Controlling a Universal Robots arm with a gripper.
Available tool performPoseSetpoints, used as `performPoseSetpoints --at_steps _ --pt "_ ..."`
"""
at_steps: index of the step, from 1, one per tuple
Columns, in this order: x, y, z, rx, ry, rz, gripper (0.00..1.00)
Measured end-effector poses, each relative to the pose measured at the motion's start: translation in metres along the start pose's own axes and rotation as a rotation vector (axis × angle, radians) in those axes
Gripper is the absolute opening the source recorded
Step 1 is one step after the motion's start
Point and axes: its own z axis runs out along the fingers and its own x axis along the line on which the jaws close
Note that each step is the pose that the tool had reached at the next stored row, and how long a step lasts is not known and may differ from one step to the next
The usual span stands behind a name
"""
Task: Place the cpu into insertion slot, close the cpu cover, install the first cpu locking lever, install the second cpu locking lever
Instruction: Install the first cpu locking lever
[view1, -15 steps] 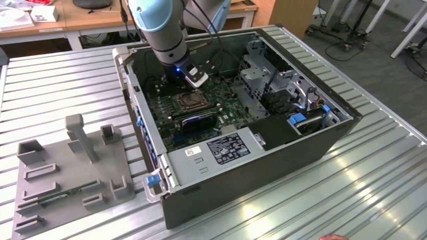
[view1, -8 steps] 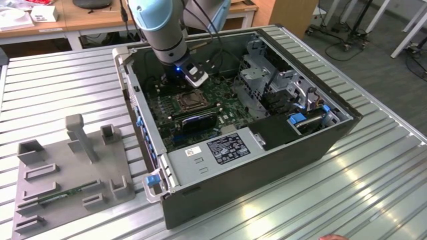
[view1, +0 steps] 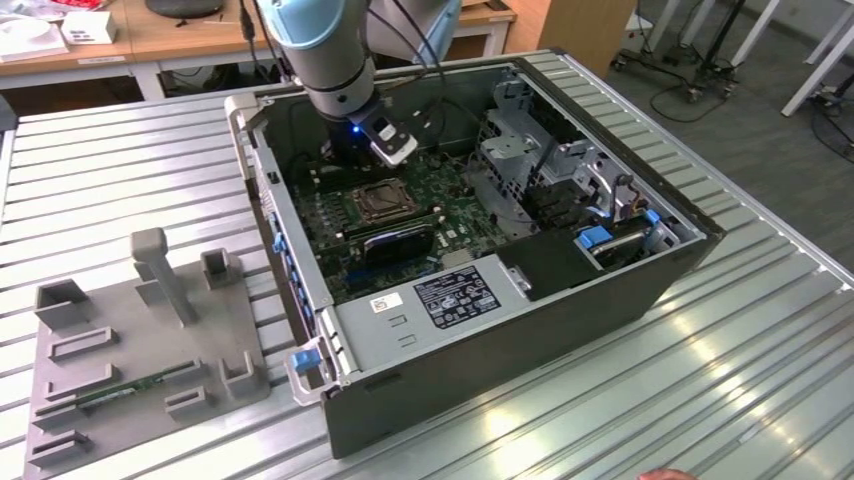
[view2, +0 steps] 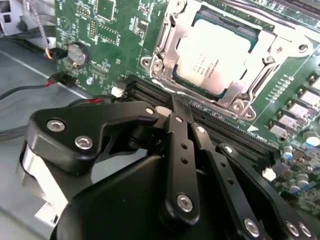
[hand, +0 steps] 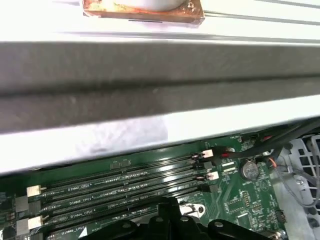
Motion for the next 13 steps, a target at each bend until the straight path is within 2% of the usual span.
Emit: performPoseSetpoints --at_steps 7,13 --pt "-0.0030 0.0025 -0.0090 0.0001 0.0001 0.000 0.11" --pt "-0.0033 0.0026 -0.0093 0.0002 0.0002 0.000 0.11"
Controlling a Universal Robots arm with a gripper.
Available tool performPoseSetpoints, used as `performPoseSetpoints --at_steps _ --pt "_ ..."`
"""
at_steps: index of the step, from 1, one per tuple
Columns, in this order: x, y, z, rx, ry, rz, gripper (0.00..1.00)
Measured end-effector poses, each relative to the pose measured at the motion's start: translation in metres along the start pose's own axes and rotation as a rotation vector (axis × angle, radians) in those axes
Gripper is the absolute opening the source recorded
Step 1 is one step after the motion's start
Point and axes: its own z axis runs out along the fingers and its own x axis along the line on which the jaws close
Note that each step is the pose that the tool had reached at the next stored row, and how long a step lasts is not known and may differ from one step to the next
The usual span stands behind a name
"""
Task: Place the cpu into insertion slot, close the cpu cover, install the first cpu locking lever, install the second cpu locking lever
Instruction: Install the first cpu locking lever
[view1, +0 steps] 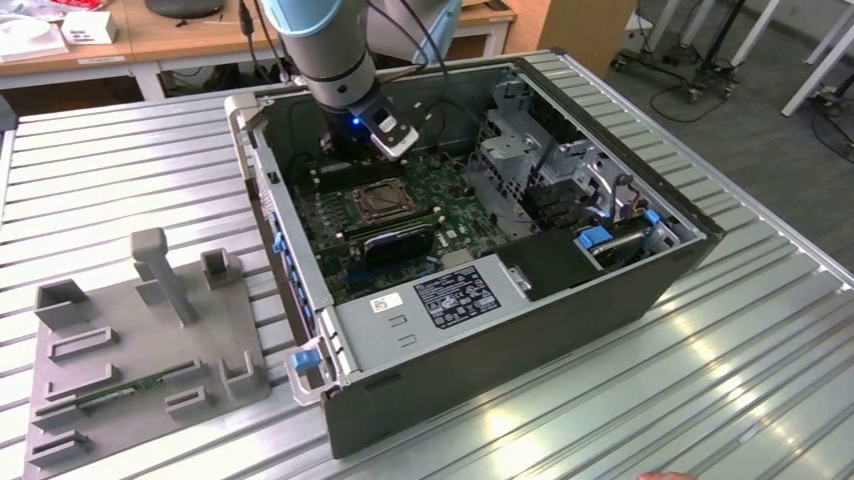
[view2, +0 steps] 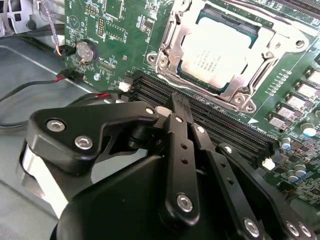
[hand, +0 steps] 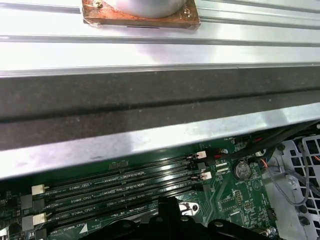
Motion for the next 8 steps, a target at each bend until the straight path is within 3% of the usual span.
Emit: performPoseSetpoints --at_steps 2,6,8 --pt "-0.0025 0.0004 0.0009 0.0019 0.0063 0.001 0.11" --pt "-0.0088 0.0014 0.0034 0.0073 0.0292 0.006 0.11" --pt "-0.0089 0.0013 0.0034 0.0081 0.0307 0.006 0.11"
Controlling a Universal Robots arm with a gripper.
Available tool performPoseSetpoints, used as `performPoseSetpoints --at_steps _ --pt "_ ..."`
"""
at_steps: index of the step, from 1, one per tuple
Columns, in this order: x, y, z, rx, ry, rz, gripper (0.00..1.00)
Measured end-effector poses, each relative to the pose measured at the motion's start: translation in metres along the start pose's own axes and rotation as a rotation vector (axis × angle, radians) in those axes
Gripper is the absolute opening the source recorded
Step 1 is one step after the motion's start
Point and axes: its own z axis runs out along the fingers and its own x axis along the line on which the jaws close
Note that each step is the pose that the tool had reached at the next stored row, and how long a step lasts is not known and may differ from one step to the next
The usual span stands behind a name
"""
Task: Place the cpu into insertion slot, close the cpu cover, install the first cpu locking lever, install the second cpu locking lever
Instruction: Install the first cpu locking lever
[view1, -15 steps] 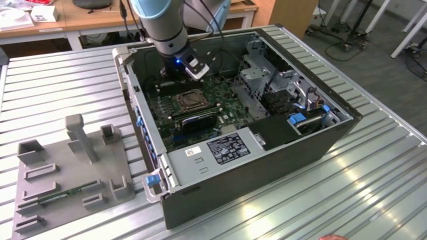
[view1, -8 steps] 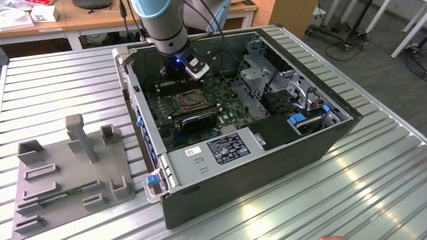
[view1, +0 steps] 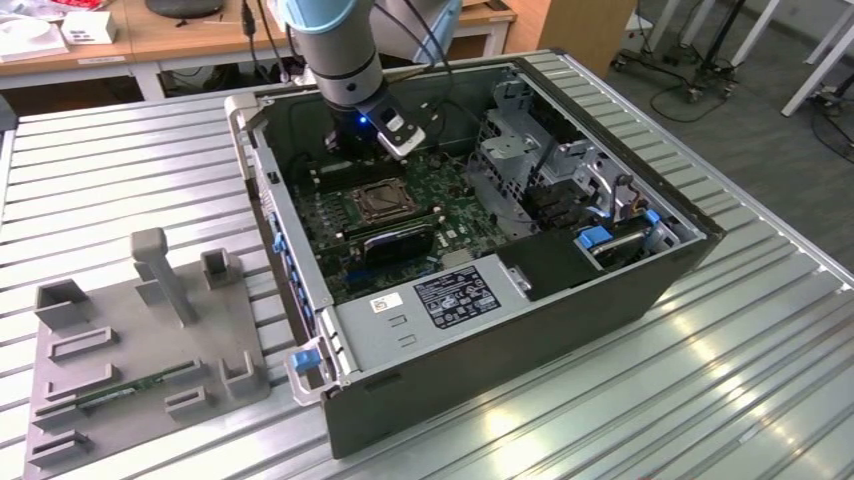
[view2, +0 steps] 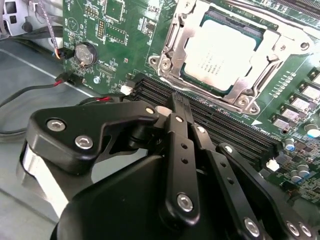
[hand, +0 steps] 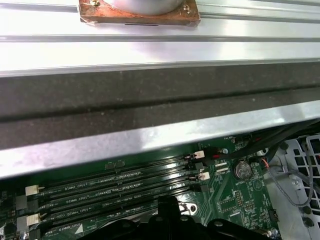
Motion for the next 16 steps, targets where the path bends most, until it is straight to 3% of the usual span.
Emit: performPoseSetpoints --at_steps 6,7,12,16 --pt "0.0000 0.0000 0.0000 0.0003 0.0006 0.000 0.11" --pt "-0.0001 0.0001 0.0001 0.0028 0.0101 0.002 0.11" --pt "0.0000 0.0000 0.0000 0.0270 0.0958 0.018 0.11" --pt "0.0000 0.0000 0.0000 0.0652 0.1593 0.025 0.11"
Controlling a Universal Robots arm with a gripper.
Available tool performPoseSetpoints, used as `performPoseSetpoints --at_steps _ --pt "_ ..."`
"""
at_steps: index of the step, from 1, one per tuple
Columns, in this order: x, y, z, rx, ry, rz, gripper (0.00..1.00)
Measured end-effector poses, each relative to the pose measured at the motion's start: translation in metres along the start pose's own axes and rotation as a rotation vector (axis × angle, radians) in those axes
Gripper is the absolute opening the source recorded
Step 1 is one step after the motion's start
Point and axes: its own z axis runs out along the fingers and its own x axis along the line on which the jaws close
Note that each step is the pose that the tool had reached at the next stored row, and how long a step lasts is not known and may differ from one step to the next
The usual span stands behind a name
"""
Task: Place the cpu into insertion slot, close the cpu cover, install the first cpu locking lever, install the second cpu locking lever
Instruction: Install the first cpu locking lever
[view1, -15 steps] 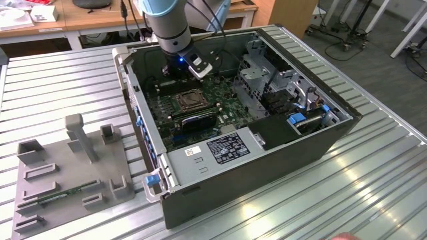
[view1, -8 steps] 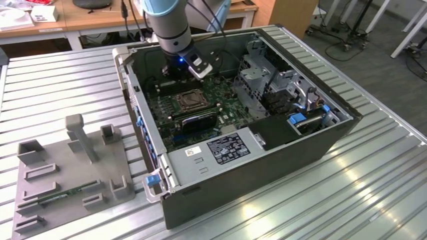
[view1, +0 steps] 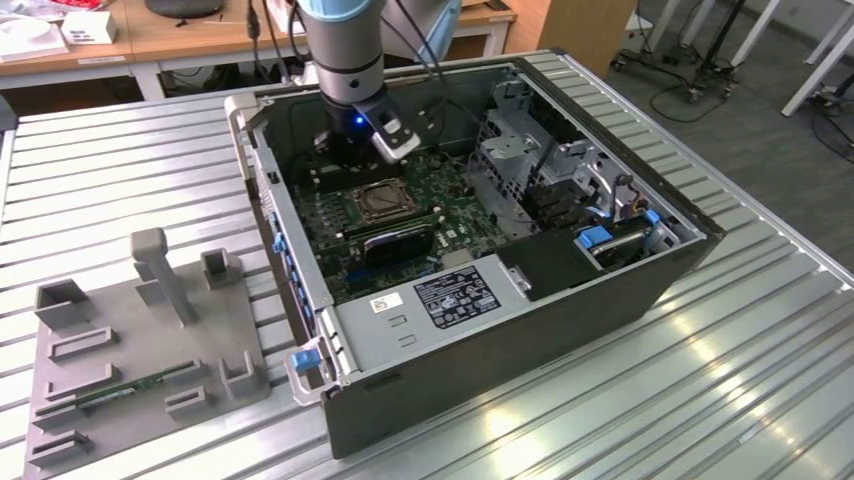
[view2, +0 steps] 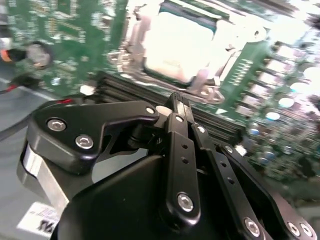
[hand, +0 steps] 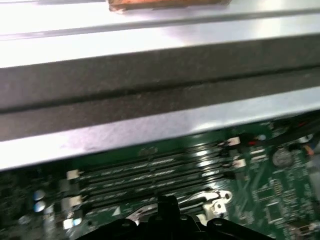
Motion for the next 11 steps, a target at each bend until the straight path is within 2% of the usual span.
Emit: performPoseSetpoints --at_steps 1,2,3,6,7,9,10,11 --pt "0.0000 0.0000 -0.0001 0.0084 0.0131 0.002 0.11" --pt "-0.0001 0.0001 -0.0005 0.0135 0.0218 0.003 0.11" --pt "-0.0001 0.0002 -0.0014 0.0167 0.0279 0.003 0.11" --pt "-0.0004 0.0008 -0.0035 0.0223 0.0377 -0.003 0.11" --pt "-0.0004 0.0008 -0.0039 0.0261 0.0394 -0.007 0.11" --pt "-0.0005 0.0008 -0.0040 0.0436 0.0421 -0.017 0.11" --pt "-0.0005 0.0008 -0.0040 0.0508 0.0467 -0.019 0.11" --pt "-0.0005 0.0008 -0.0040 0.0539 0.0512 -0.019 0.11"
